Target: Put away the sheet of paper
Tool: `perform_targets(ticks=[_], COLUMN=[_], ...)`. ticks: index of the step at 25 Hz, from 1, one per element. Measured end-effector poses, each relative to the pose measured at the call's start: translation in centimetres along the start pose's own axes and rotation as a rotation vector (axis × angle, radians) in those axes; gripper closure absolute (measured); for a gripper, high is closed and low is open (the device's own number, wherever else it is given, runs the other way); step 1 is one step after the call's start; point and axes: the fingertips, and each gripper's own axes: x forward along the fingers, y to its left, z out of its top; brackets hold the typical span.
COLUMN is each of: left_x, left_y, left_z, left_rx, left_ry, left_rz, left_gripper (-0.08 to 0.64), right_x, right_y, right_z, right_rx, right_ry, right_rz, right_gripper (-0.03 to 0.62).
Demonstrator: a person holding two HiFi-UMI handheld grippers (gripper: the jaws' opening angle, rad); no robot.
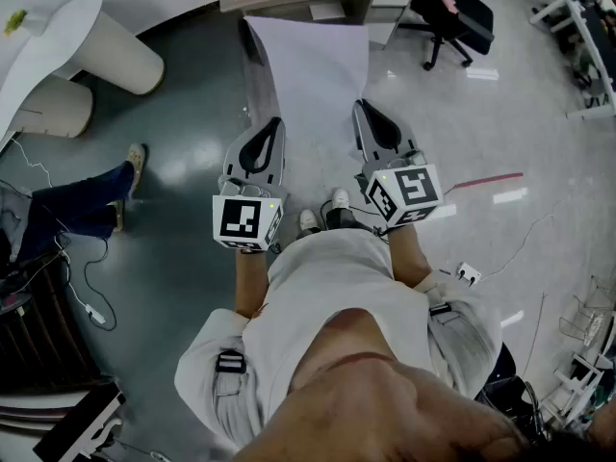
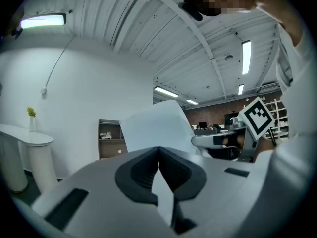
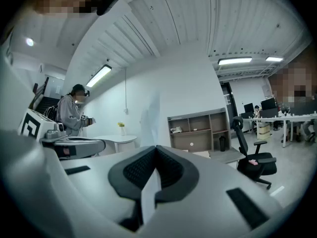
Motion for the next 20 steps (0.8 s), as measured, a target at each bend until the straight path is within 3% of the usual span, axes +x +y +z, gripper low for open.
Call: perform_targets(ticks=[7,20], left_x=[-0.7,3.0], left_y=[-0.8,-3.8], left_z=[0.0,0.3], left_rx=[0.003,0.004], left_ry=[-0.002,0.011], left_rz=[0.012,0.095], left_gripper=[0.538,0.538], right_x=[-0.9,-0.8], right_y=[1.0,-4.0], right_z=[-0.1,-0.1], right_rx=[-0.009,-0.005], right_ry=[-0.014,-0.006], right_rz=[0.036,0.108], right_gripper=[0.572,0.572])
